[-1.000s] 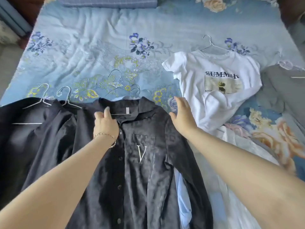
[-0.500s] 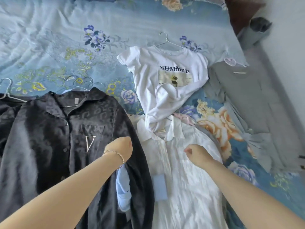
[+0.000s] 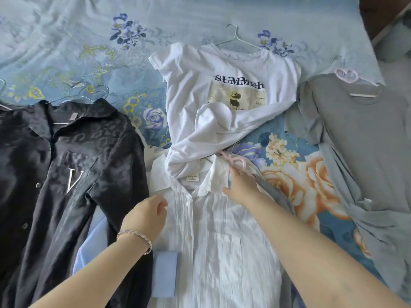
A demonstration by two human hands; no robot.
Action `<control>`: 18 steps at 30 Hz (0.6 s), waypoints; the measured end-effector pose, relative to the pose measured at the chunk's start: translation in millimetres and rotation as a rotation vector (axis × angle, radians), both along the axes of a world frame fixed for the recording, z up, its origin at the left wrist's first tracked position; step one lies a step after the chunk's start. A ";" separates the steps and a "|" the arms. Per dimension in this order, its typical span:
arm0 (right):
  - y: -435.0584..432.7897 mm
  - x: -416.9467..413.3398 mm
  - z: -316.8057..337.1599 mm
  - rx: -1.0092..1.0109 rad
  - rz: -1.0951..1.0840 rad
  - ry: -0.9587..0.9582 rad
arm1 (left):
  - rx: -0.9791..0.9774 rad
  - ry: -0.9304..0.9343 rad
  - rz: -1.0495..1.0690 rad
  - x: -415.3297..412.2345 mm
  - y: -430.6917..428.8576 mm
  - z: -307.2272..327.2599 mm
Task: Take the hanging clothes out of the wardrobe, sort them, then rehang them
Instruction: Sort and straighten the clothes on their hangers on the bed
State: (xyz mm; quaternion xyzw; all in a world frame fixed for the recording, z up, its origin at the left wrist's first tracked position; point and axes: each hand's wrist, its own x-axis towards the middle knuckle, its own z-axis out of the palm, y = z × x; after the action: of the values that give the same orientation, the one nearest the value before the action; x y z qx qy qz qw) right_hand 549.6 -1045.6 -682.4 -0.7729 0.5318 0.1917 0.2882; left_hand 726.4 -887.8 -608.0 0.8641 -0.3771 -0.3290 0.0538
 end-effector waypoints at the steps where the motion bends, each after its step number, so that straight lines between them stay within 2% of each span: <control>1: -1.3 1.3 -5.5 -0.027 -0.015 0.001 | -0.003 -0.006 0.021 -3.3 1.3 -2.2; 3: -4.0 0.8 -8.0 -0.096 -0.108 -0.034 | 0.001 -0.011 0.057 -9.4 3.0 -3.8; 4: -6.6 0.3 -6.5 -0.069 -0.192 -0.083 | 0.004 -0.009 0.074 -12.4 3.3 -3.5; 6: -6.5 0.1 0.0 0.145 -0.301 -0.203 | -0.001 0.005 0.108 -18.1 3.9 -0.3; 8: -0.6 1.4 6.6 0.212 -0.219 -0.251 | -0.013 0.011 0.110 -23.1 1.9 5.9; 12: 17.5 -6.2 16.0 -0.035 -0.160 -0.210 | -0.046 -0.002 0.126 -27.0 -6.0 20.4; 14: 27.0 -20.5 20.0 -0.107 -0.183 -0.250 | -0.073 -0.001 0.130 -28.7 -10.6 27.8; 18: 49.5 -64.5 41.6 -0.297 -0.141 -0.560 | -0.180 -0.057 0.025 -23.7 -14.6 41.0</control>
State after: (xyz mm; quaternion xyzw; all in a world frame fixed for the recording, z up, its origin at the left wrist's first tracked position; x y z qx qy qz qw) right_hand 485.2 -996.1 -640.8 -0.7905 0.5062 -0.1284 0.3200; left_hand 702.7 -902.5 -567.0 0.8695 -0.3955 -0.2684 0.1248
